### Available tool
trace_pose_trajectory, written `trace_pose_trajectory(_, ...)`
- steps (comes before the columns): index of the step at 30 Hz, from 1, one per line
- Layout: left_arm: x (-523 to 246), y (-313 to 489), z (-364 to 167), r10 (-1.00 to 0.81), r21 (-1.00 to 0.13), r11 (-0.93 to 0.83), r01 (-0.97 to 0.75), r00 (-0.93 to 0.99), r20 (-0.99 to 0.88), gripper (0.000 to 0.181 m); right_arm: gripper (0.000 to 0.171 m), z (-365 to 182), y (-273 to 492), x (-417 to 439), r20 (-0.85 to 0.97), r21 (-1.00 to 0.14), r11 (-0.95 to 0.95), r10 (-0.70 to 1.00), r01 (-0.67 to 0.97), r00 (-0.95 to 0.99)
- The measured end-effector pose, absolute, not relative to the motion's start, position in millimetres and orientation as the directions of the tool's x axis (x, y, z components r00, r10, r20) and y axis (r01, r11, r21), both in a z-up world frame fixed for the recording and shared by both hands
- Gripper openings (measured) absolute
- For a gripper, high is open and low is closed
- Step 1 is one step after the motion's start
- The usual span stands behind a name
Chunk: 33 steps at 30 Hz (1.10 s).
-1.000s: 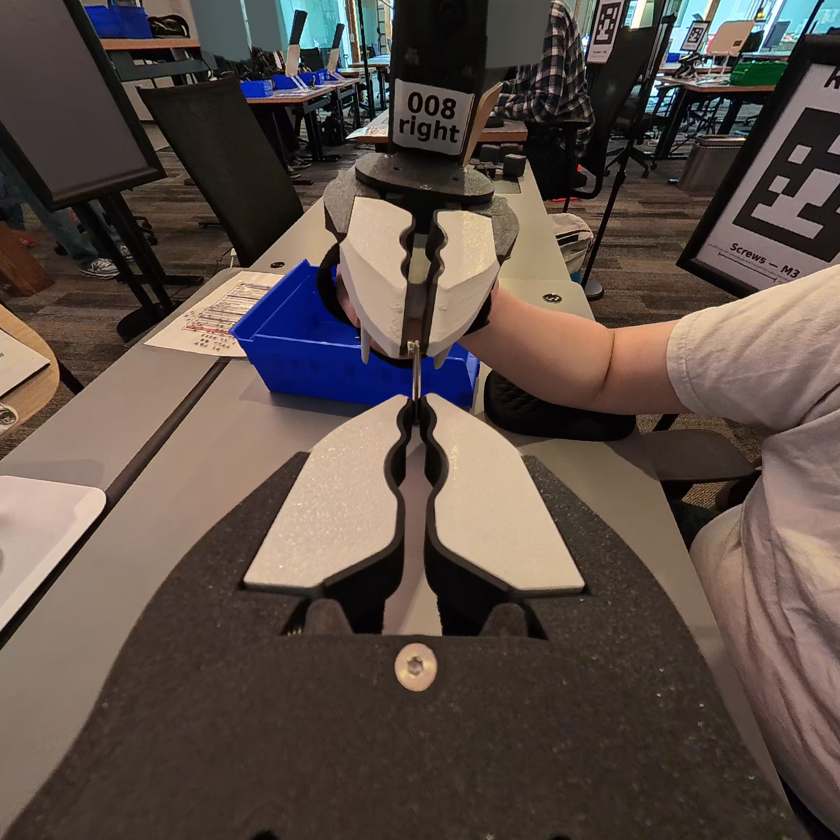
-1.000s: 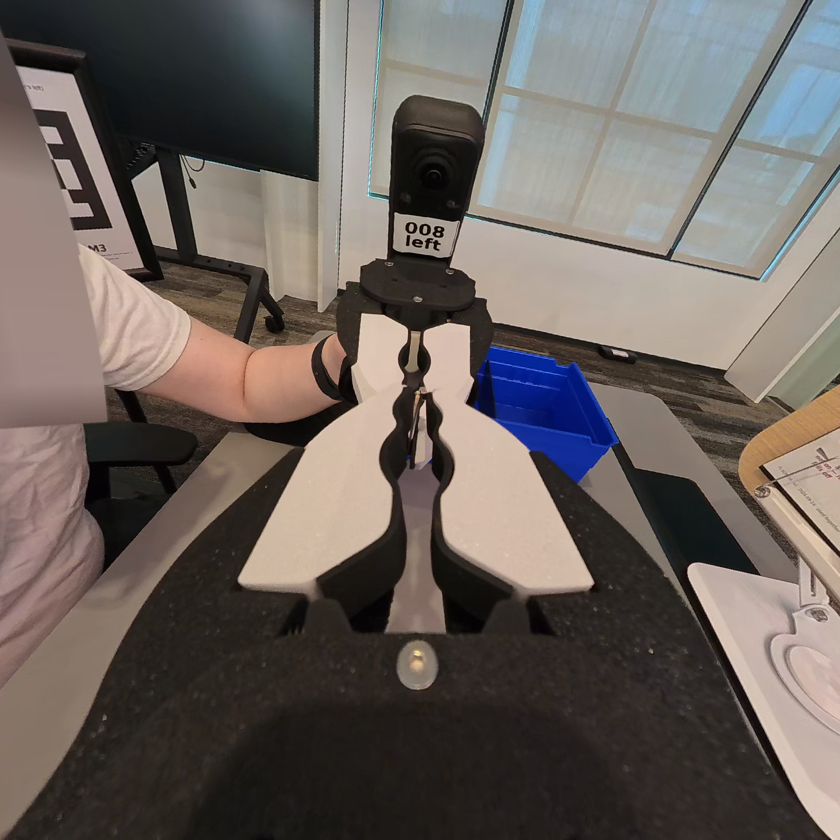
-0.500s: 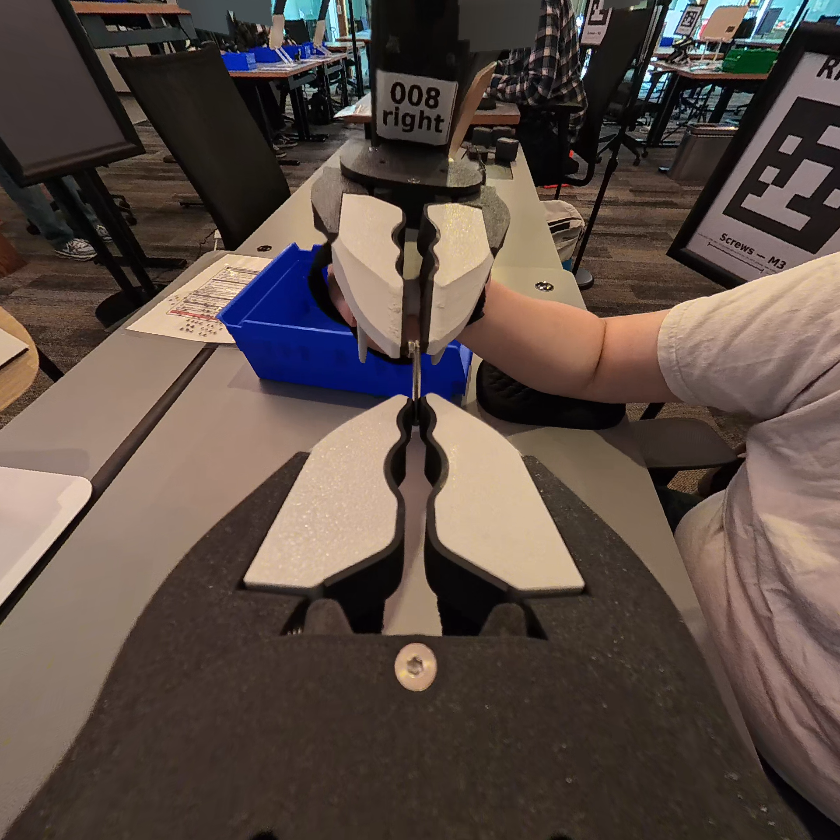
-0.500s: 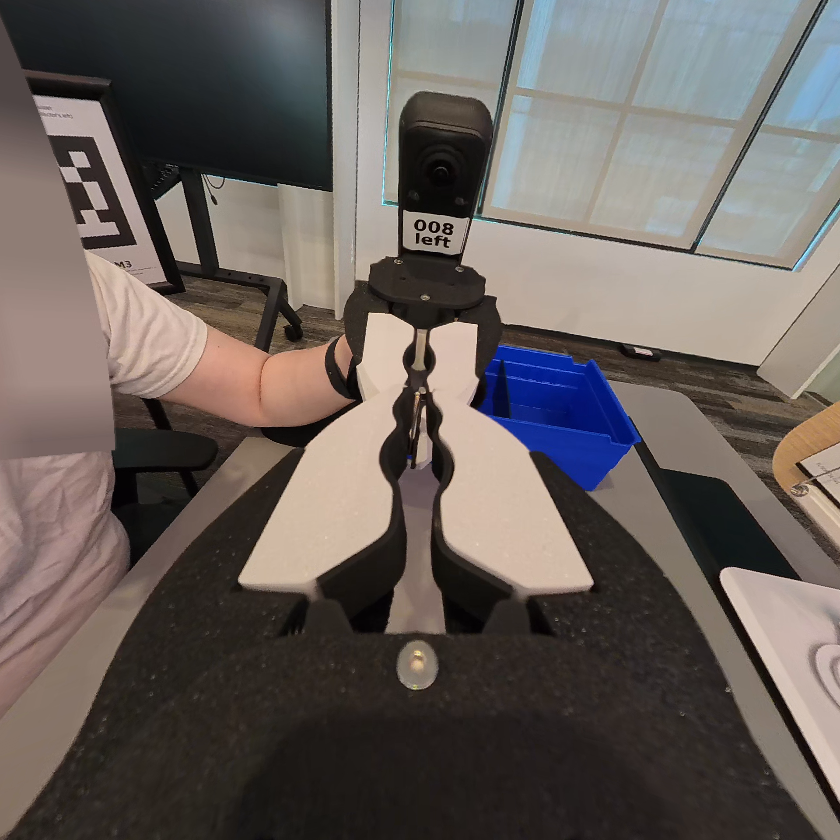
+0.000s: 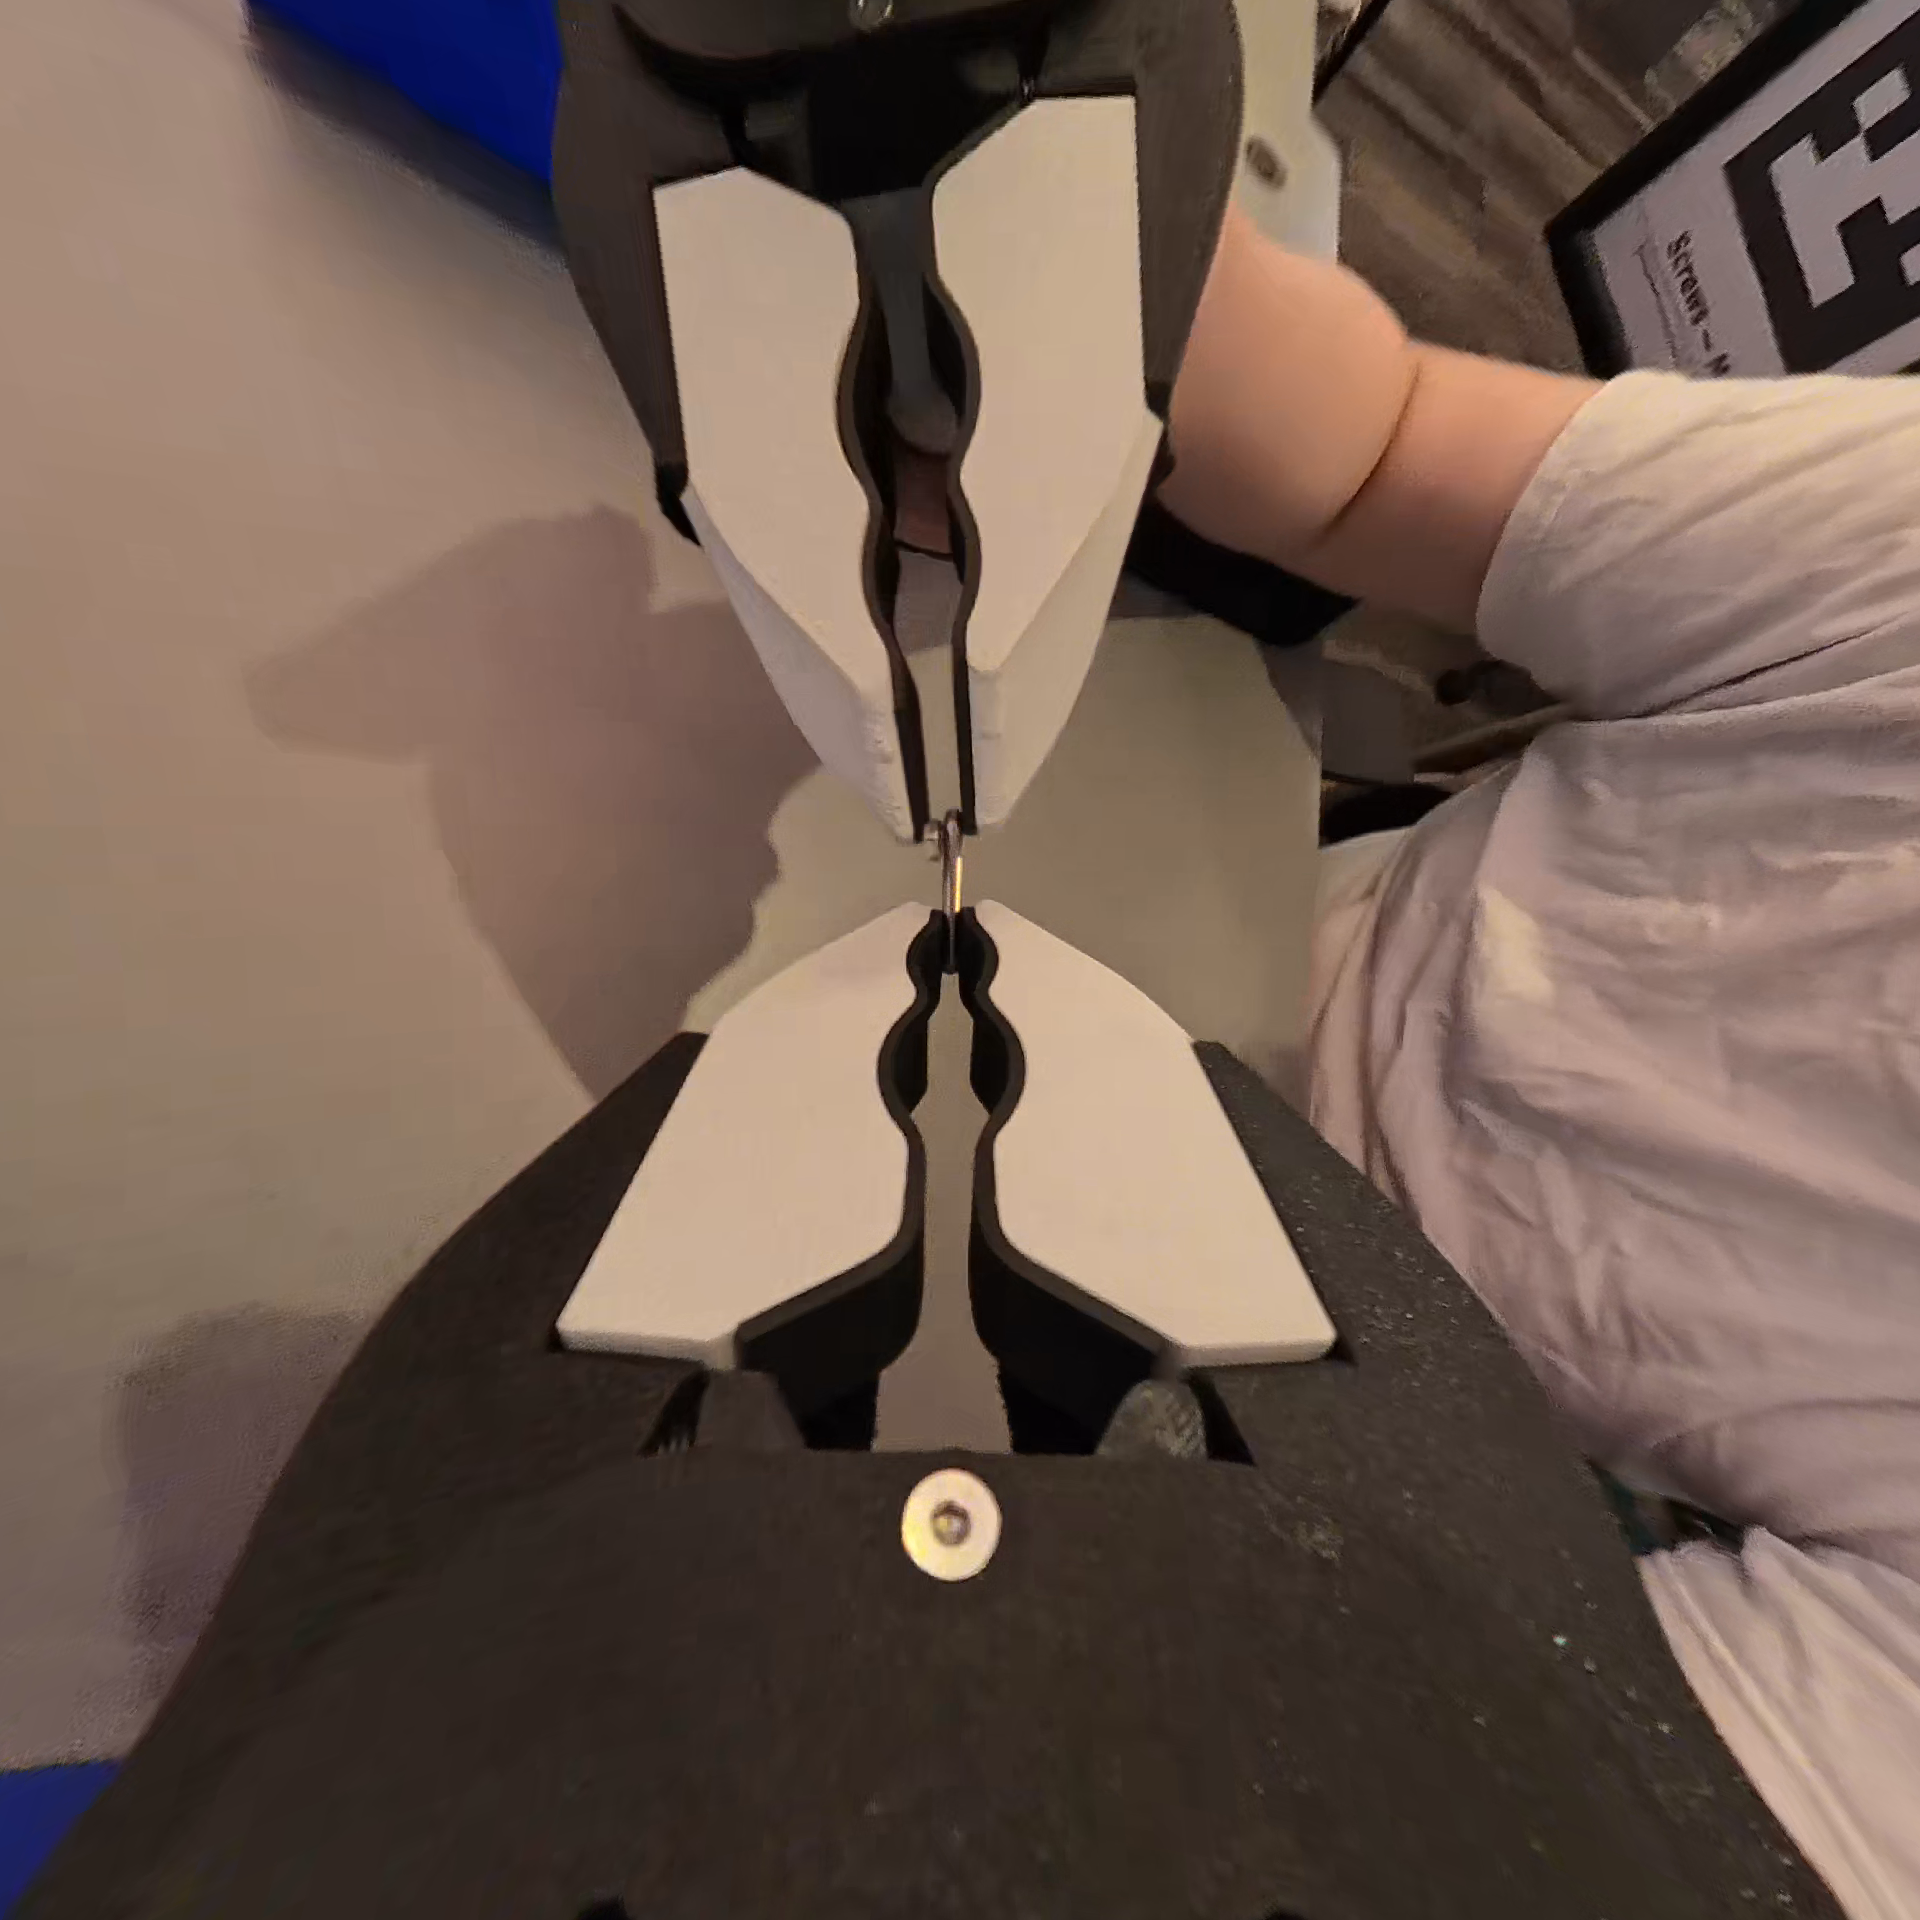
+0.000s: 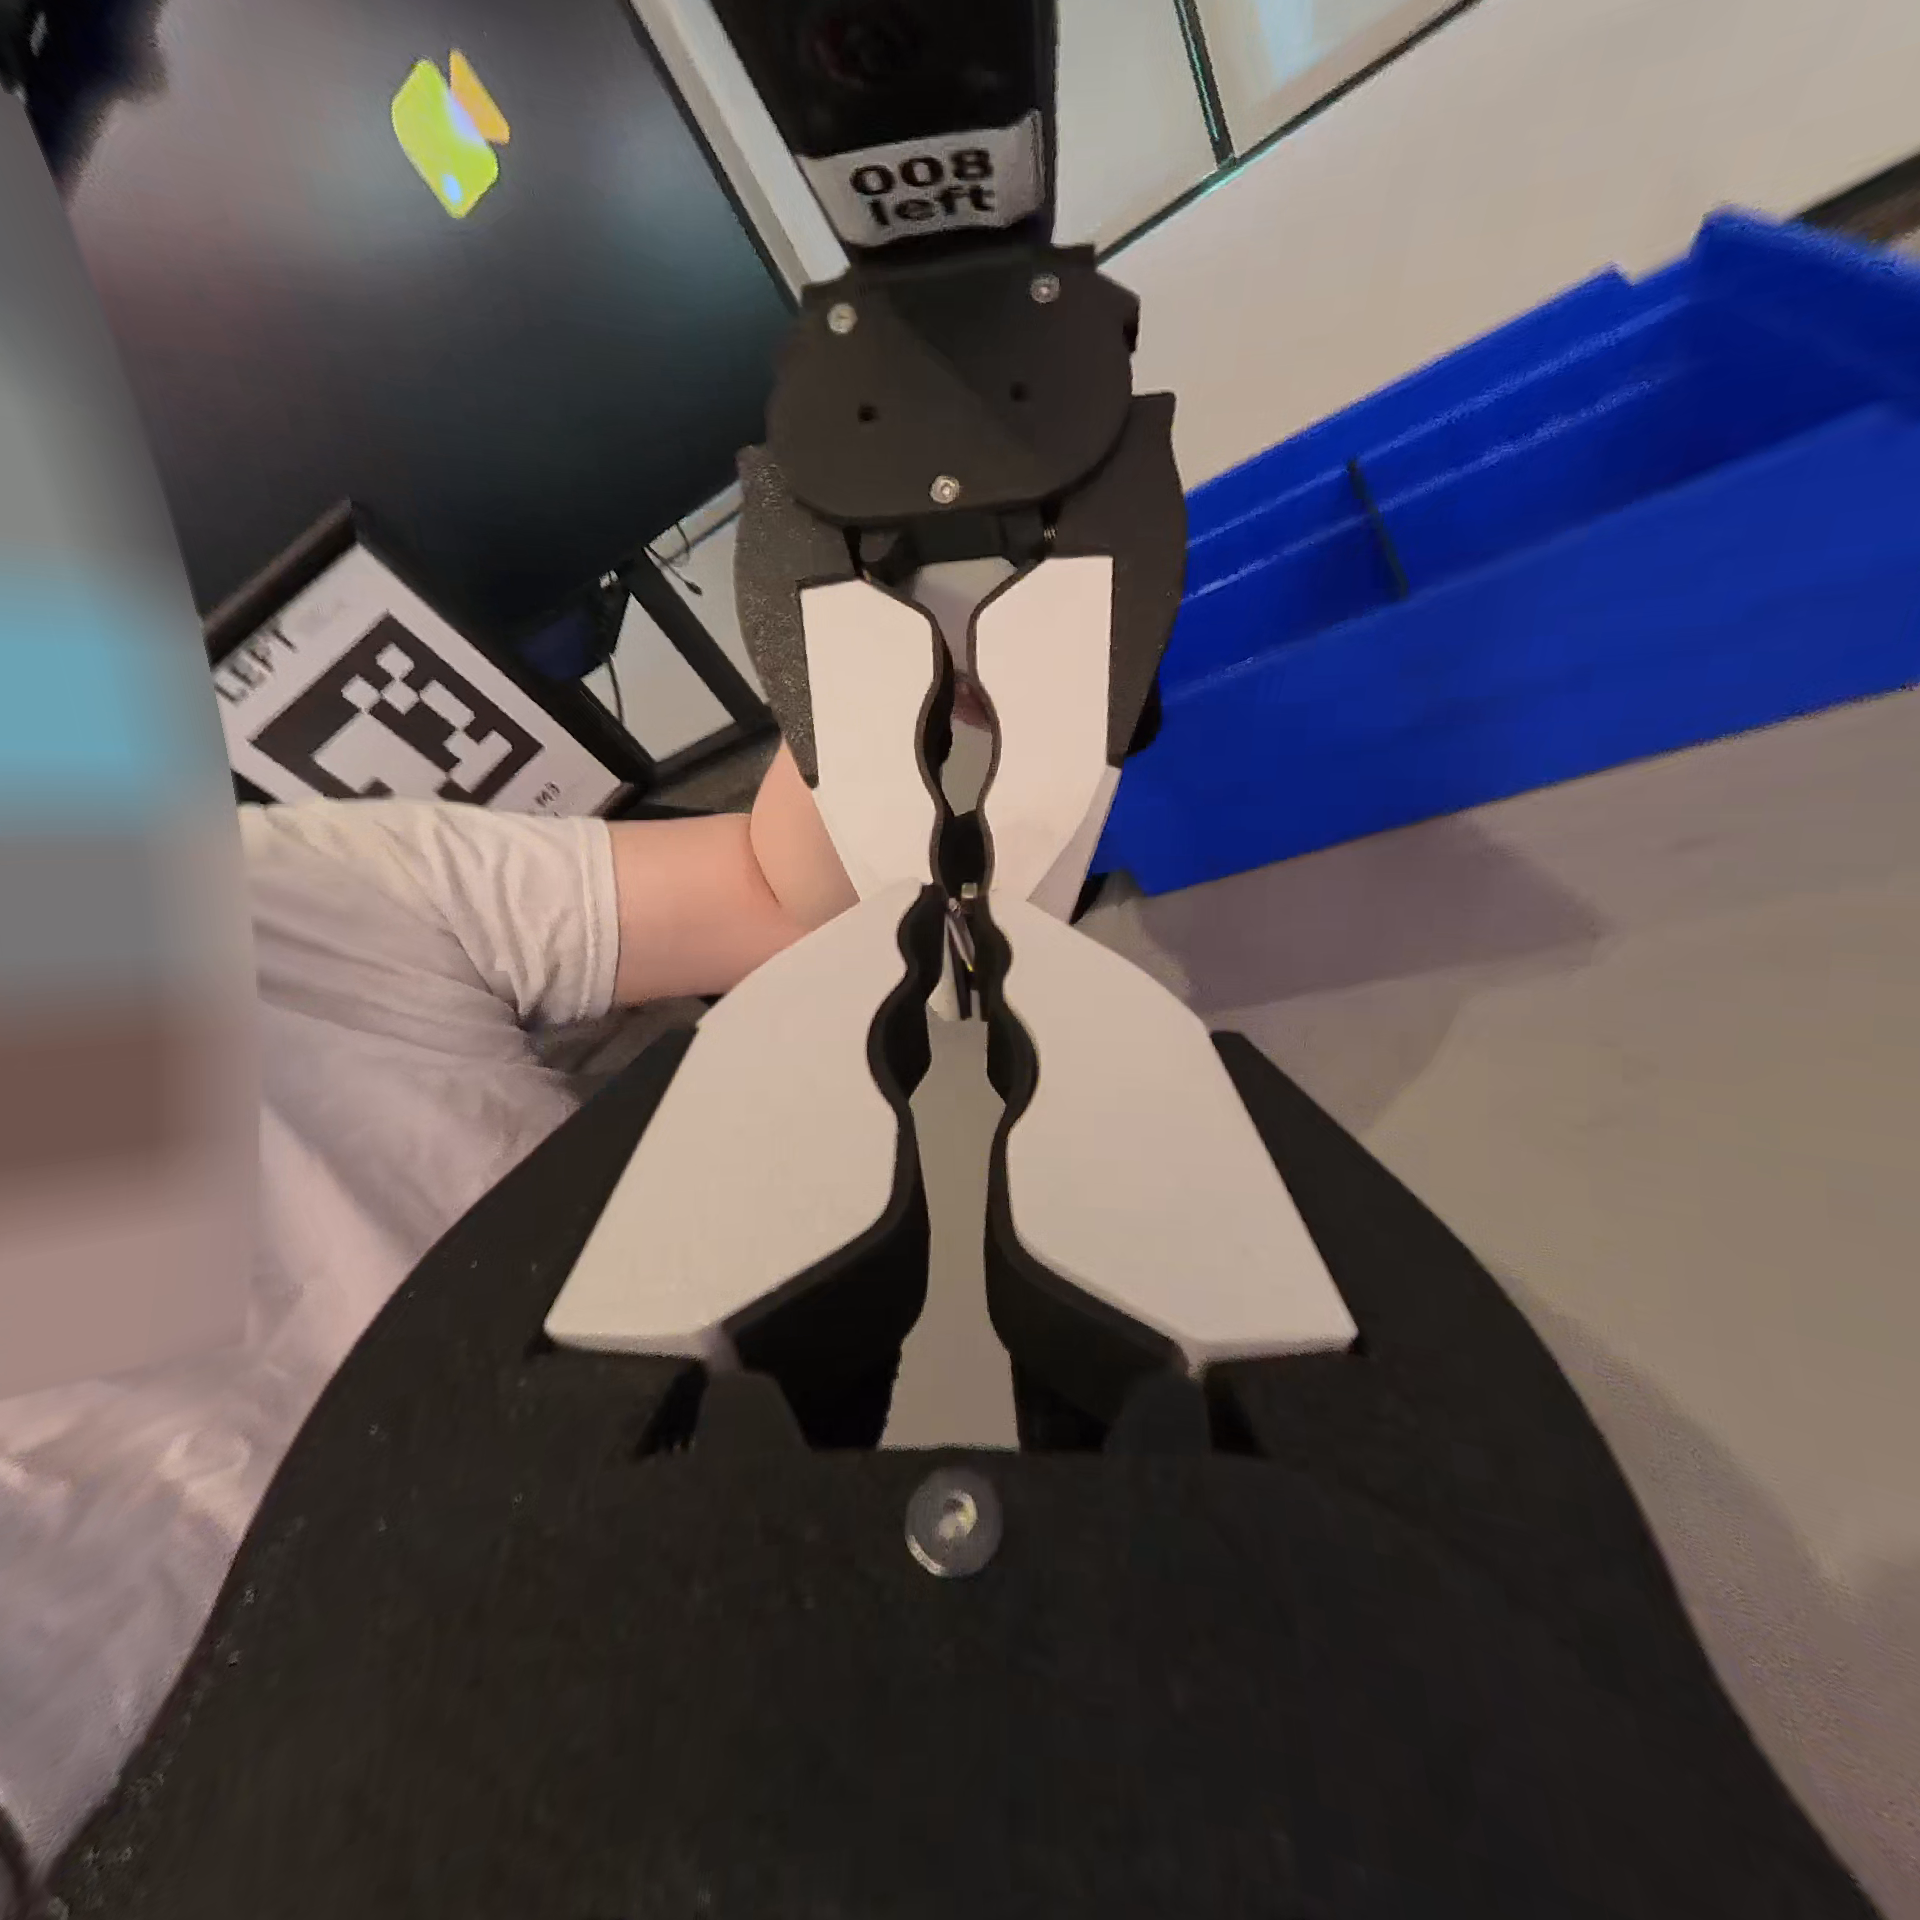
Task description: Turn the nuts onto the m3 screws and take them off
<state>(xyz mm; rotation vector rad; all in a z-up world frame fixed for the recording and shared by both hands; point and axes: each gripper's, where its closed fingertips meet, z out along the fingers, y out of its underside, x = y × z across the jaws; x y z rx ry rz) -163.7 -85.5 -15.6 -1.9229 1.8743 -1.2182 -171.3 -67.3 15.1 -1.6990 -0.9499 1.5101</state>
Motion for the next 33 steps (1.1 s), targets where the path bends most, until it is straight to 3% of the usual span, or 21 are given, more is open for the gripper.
trace_pose_trajectory(13,-188.1,-79.1,-79.9,-0.873,-0.401,-0.138,-0.906,-0.079,0.48,0.002,0.003,-49.0,-61.5,-187.8,-0.662,-0.736,-0.654,0.749,0.175,0.014)
trace_pose_trajectory(21,-199.6,-76.8,-103.1,-0.834,-0.295,-0.161,-0.942,-0.03,0.551,0.002,0.003,-79.0,-60.8,-191.7,-0.645,-0.722,-0.638,0.761,0.266,0.072)
trace_pose_trajectory(29,-196.6,-71.4,-100.7,-0.846,-0.326,-0.168,-0.93,-0.033,0.532,0.002,0.003,-74.7,-54.7,-189.2,-0.521,-0.806,-0.528,0.847,0.268,0.104)
trace_pose_trajectory(33,-200.6,-67.0,-105.3,-0.868,-0.304,-0.153,-0.94,-0.019,0.496,0.002,0.003,-47.4,-46.8,-187.0,-0.433,-0.888,-0.442,0.896,0.129,0.093)
